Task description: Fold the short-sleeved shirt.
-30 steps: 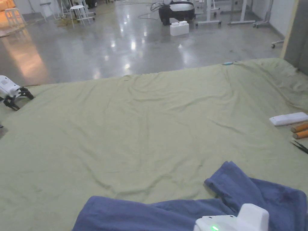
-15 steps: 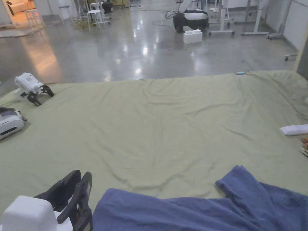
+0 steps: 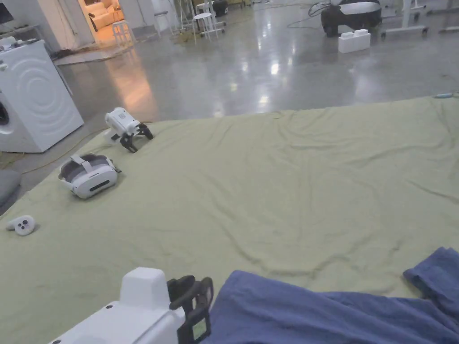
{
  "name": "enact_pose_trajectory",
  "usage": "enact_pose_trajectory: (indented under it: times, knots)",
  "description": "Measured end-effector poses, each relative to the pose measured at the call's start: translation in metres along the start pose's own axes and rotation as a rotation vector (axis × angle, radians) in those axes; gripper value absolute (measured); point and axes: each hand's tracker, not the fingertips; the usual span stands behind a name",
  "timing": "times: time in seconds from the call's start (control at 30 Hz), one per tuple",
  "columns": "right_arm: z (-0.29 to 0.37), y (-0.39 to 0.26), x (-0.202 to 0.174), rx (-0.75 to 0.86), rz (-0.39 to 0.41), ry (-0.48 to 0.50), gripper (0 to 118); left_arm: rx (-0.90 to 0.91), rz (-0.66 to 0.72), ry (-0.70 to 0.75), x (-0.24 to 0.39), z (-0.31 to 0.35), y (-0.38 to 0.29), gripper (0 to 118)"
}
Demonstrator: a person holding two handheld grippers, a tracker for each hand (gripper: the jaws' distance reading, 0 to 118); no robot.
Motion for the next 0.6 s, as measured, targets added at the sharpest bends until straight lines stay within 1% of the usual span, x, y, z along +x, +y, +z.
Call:
enact_pose_trajectory:
  times: [0.03, 0.07, 0.1, 0.3, 0.4, 0.47, 0.5, 0.6]
  knots:
    - [-0.001, -0.003, 0.002, -0.015, -0.005, -0.002, 0, -0.066, 0.023, -0.036, -0.008, -0.026, 0.002, 52]
    - [-0.002, -0.006, 0.003, -0.028, -0.007, -0.005, 0, -0.095, 0.059, -0.065, -0.014, -0.05, 0.003, 60]
    - [-0.003, -0.01, 0.005, -0.045, -0.01, -0.013, 0, -0.164, 0.073, -0.067, -0.018, -0.078, 0.006, 64]
    - [-0.005, -0.027, 0.019, -0.119, -0.033, -0.026, 0, -0.389, 0.15, -0.03, -0.04, -0.202, 0.012, 67]
    - [-0.009, -0.033, 0.027, -0.153, -0.063, -0.039, 0, -0.443, 0.095, 0.057, -0.047, -0.246, 0.012, 67]
    - [-0.011, -0.037, 0.032, -0.171, -0.073, -0.05, 0, -0.514, 0.084, 0.079, -0.051, -0.263, 0.006, 67]
    - [-0.012, -0.039, 0.035, -0.182, -0.074, -0.055, 0, -0.55, 0.094, 0.085, -0.053, -0.272, 0.002, 65]
    - [-0.016, -0.044, 0.041, -0.203, -0.086, -0.071, 0, -0.535, 0.073, 0.101, -0.046, -0.276, 0.001, 55]
